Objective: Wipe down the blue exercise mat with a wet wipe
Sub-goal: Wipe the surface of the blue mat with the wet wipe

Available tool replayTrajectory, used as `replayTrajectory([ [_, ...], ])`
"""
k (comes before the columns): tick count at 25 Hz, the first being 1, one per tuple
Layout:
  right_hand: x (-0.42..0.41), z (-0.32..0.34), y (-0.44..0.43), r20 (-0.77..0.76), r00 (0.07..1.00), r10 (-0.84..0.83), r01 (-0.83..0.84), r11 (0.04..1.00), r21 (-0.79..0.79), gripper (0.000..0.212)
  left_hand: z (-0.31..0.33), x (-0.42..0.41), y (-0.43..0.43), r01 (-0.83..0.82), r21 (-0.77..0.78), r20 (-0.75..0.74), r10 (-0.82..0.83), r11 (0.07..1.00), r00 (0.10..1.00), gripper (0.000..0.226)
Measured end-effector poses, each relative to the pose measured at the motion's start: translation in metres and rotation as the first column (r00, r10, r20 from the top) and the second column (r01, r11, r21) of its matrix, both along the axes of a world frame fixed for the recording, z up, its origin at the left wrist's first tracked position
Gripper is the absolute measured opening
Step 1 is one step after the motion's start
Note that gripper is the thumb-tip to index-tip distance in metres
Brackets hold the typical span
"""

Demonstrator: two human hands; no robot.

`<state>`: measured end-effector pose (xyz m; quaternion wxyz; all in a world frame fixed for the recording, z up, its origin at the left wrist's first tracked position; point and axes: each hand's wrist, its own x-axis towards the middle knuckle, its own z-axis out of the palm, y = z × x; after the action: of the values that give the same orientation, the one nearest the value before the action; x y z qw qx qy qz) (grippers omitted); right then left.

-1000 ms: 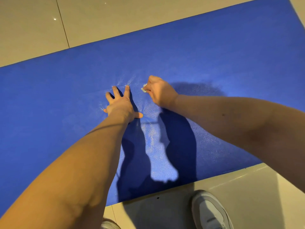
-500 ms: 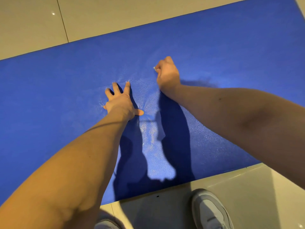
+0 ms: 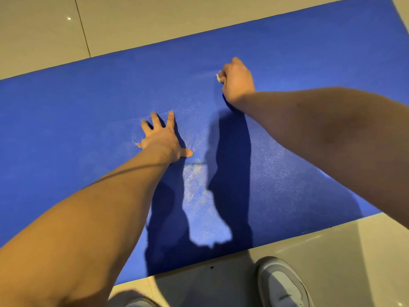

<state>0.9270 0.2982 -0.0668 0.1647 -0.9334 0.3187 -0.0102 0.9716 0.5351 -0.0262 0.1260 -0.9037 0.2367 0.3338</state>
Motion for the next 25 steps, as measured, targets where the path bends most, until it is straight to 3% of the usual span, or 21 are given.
replayTrajectory([
  [3, 0.006, -0.006, 0.018, 0.052, 0.996, -0.078, 0.075, 0.996, 0.054, 0.018, 0.003, 0.010, -0.009, -0.042, -0.044, 0.006, 0.043, 0.998, 0.999, 0.099],
  [6, 0.014, -0.011, 0.056, 0.105, 0.994, -0.012, -0.001, 0.993, 0.122, 0.017, -0.003, 0.027, -0.014, -0.046, -0.237, 0.168, 0.088, 0.970, 0.982, 0.071],
  [8, 0.017, -0.022, 0.082, 0.147, 0.985, 0.088, -0.118, 0.971, 0.210, 0.025, -0.006, 0.039, -0.014, -0.096, -0.250, 0.187, 0.145, 0.964, 0.972, 0.084],
  [10, 0.020, -0.033, 0.096, 0.171, 0.957, 0.234, -0.267, 0.941, 0.207, 0.038, -0.008, 0.047, -0.011, -0.176, -0.154, 0.144, 0.198, 0.972, 0.970, 0.108],
  [13, 0.014, -0.014, 0.074, 0.119, 0.921, 0.370, -0.387, 0.902, 0.190, 0.018, -0.009, 0.051, -0.010, -0.233, -0.105, 0.065, 0.241, 0.967, 0.968, 0.120],
  [15, 0.015, -0.004, 0.036, 0.119, 0.955, 0.272, -0.288, 0.945, 0.153, 0.020, -0.010, 0.054, -0.008, -0.215, -0.093, 0.068, 0.222, 0.972, 0.973, 0.121],
  [19, 0.018, -0.007, -0.019, 0.078, 0.988, -0.130, 0.120, 0.985, 0.127, 0.024, -0.013, 0.056, -0.010, -0.207, -0.096, 0.083, 0.215, 0.974, 0.973, 0.123],
  [22, 0.032, -0.008, 0.021, 0.106, 0.986, -0.131, 0.111, 0.978, 0.177, 0.026, -0.012, 0.059, -0.013, -0.233, -0.078, 0.068, 0.238, 0.969, 0.969, 0.125],
  [25, 0.040, -0.006, 0.078, 0.199, 0.979, 0.038, -0.088, 0.965, 0.247, 0.022, -0.012, 0.061, -0.016, -0.250, -0.084, 0.063, 0.255, 0.965, 0.965, 0.123],
])
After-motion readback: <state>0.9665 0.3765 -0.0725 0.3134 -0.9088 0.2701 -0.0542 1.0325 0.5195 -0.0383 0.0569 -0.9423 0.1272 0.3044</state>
